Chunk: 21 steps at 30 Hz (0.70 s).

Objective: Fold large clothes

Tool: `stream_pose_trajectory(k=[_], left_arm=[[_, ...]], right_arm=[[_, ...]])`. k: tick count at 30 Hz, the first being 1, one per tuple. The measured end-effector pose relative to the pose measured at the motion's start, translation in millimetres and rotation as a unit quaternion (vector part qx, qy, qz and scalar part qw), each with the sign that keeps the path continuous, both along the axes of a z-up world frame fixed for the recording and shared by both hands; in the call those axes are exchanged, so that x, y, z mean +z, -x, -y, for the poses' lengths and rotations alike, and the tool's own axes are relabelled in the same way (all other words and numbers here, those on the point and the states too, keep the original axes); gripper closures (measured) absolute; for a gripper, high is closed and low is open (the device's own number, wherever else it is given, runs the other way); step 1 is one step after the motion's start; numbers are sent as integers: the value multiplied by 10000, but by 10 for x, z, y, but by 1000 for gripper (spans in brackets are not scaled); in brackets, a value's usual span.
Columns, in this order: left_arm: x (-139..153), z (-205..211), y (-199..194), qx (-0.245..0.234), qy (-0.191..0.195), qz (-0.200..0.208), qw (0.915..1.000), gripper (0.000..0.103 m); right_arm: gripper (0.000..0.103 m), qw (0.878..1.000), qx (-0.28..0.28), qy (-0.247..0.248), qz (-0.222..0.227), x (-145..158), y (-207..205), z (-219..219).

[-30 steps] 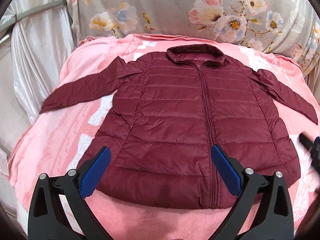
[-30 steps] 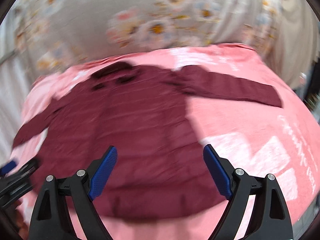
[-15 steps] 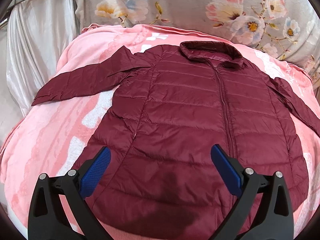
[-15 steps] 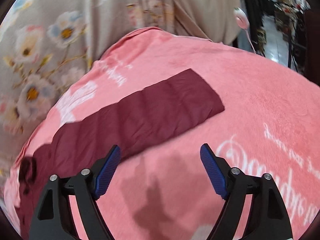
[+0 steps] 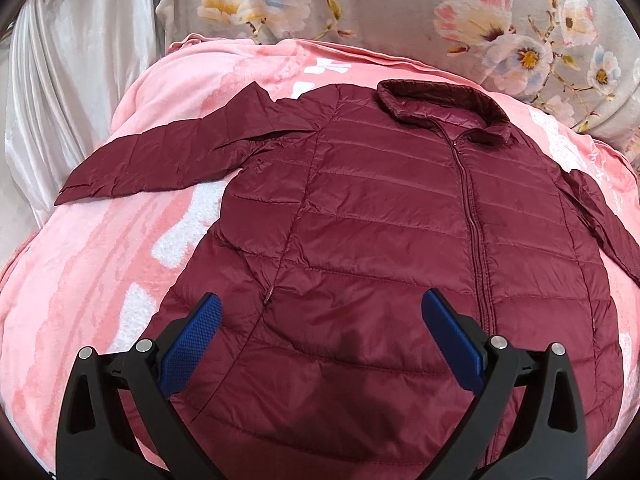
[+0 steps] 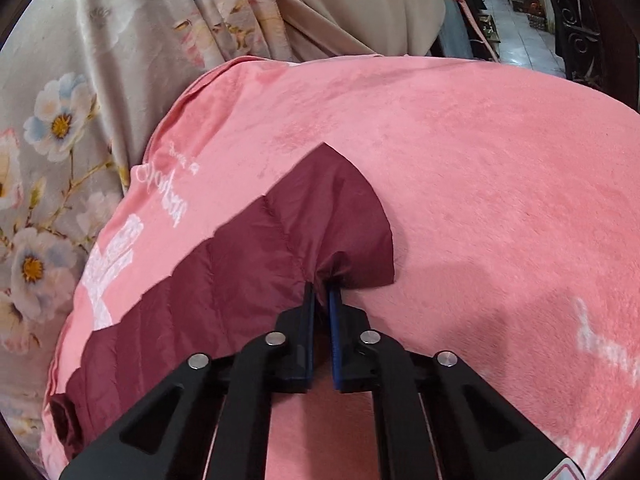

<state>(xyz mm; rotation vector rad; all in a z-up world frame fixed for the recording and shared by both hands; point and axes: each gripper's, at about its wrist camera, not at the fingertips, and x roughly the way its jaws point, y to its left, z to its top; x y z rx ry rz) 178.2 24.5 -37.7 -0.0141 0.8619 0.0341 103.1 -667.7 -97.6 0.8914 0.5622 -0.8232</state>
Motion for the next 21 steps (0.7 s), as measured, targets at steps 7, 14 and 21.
stream_pose_trajectory(k=[7,14,21], left_arm=[[-9,-55,-59,88,53,9,9999,5],[68,-132,-69,160,225,100,9996,5],[130,-314,-63,318,330,181,9988,5]], right_arm=[[99,9796,1279,1197,985,1133,-473,-888],[99,9060,3414,1950,1567,1946,-1103,-2498],[99,8361,4927,1633,1775,1881,-1573,-3893]])
